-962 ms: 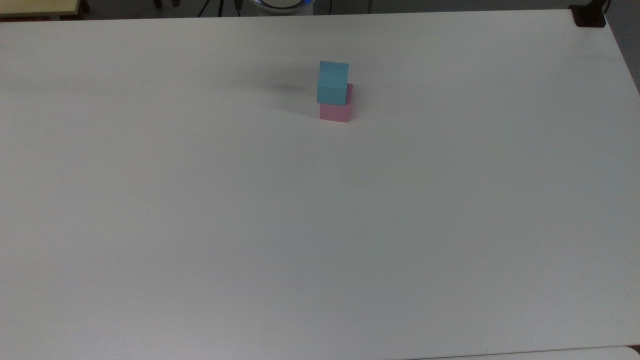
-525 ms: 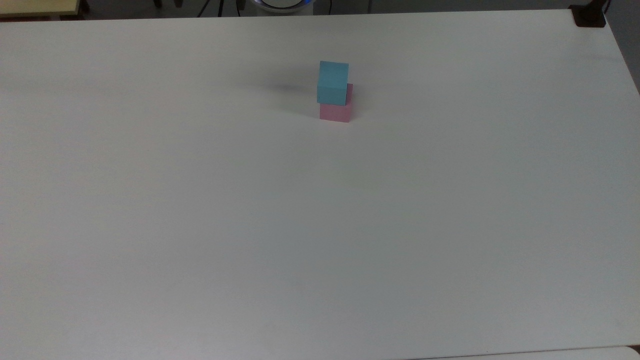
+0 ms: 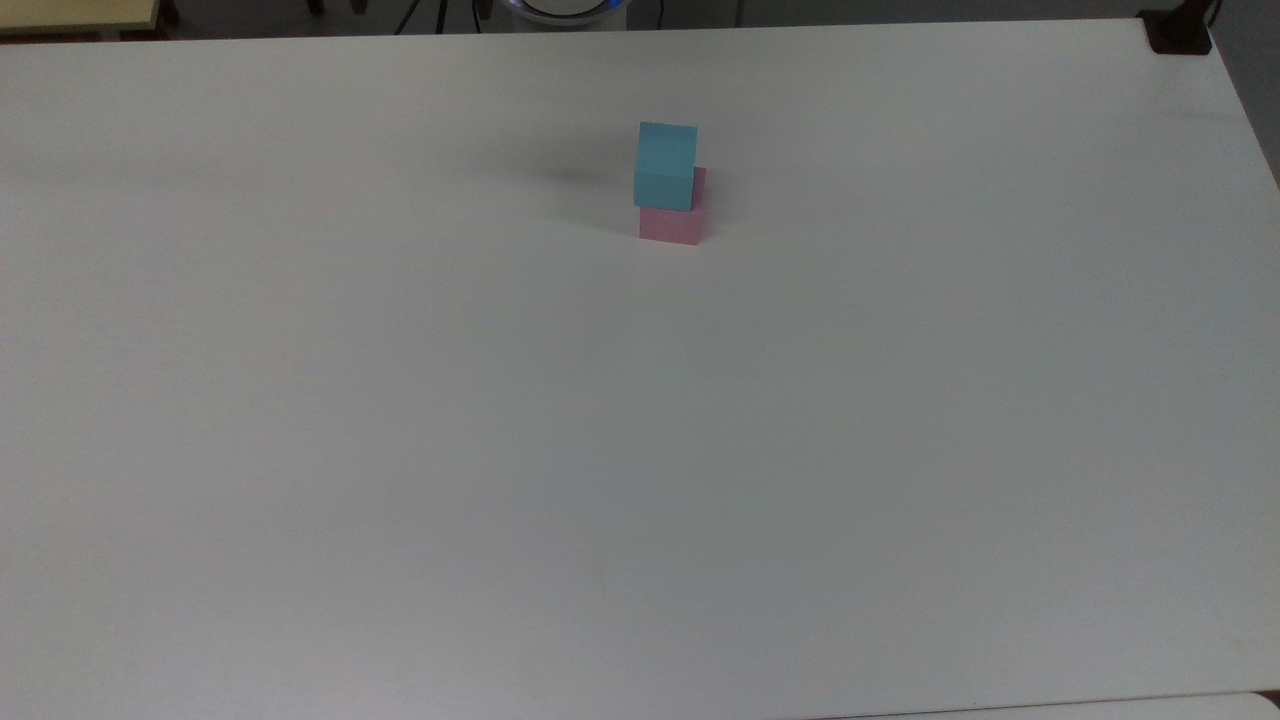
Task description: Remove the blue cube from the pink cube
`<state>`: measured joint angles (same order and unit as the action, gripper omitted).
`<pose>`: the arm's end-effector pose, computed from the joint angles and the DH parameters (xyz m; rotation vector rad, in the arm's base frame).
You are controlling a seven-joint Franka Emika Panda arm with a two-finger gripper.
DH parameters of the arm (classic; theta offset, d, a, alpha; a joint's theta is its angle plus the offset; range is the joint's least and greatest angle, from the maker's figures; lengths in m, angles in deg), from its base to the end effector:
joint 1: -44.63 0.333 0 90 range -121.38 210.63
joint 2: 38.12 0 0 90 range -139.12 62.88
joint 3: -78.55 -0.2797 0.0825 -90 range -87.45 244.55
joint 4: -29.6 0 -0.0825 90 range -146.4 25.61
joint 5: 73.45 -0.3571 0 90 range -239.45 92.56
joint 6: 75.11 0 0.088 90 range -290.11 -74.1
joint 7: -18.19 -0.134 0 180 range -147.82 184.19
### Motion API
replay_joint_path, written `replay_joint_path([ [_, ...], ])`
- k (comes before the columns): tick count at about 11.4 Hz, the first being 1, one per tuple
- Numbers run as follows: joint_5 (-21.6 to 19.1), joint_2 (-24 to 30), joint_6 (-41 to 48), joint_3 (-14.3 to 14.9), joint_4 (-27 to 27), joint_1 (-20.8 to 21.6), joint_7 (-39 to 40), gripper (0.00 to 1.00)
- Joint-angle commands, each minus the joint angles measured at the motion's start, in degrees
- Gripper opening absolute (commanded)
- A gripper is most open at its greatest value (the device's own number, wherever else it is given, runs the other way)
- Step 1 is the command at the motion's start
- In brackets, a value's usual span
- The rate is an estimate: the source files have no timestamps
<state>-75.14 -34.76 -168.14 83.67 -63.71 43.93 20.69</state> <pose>0.5157 -0.0499 0.5707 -3.1083 0.0913 -0.0869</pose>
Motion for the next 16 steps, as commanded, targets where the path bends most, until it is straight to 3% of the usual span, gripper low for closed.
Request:
replay_joint_path([
  [1,2.38,0.42,1.71,-0.72,-0.55,1.48,0.75,1.0],
  [6,2.48,-1.16,1.36,-1.86,-8.63,9.2,-6.88,1.0],
  [11,0.02,-6.61,-6.87,-3.63,-14.07,12.55,-19.7,1.0],
  [16,0.02,-9.16,-10.59,-5.82,-17.52,13.53,-21.49,1.0],
])
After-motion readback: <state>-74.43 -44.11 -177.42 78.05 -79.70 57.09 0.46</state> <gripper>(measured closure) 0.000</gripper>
